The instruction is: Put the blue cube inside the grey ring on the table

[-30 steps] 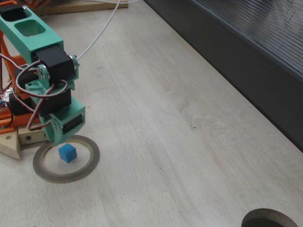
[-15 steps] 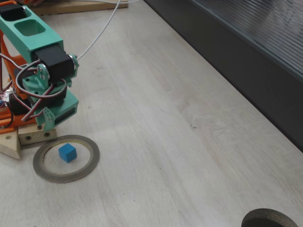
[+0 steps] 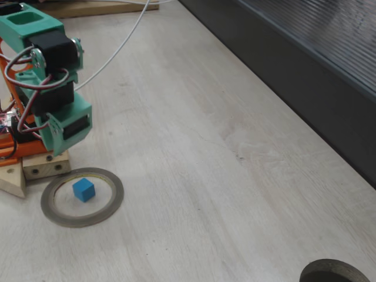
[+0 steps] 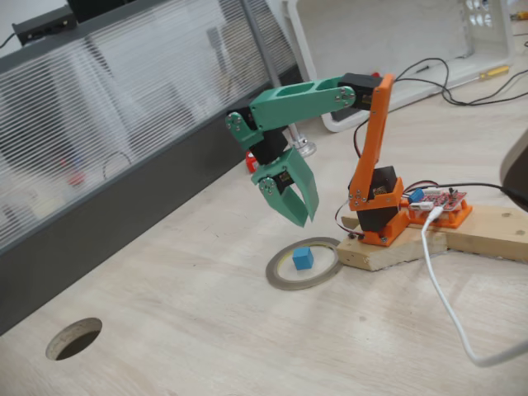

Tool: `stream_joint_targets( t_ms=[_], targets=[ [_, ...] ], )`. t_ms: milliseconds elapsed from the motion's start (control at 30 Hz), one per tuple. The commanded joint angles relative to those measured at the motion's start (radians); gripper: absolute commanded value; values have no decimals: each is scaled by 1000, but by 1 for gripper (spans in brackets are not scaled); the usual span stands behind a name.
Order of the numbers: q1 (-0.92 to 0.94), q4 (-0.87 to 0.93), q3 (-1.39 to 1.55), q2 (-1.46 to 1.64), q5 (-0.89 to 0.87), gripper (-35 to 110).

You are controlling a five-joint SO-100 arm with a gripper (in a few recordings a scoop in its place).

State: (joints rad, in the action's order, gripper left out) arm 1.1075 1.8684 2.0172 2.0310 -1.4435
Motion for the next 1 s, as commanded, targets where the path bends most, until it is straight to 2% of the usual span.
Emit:
stream_joint_targets(
  t_ms=[0, 200, 967],
  targets=[
    [5, 28, 43, 49, -14, 11],
    [5, 28, 153, 51, -14, 11],
    [6, 26, 153, 34, -11, 12]
  ],
)
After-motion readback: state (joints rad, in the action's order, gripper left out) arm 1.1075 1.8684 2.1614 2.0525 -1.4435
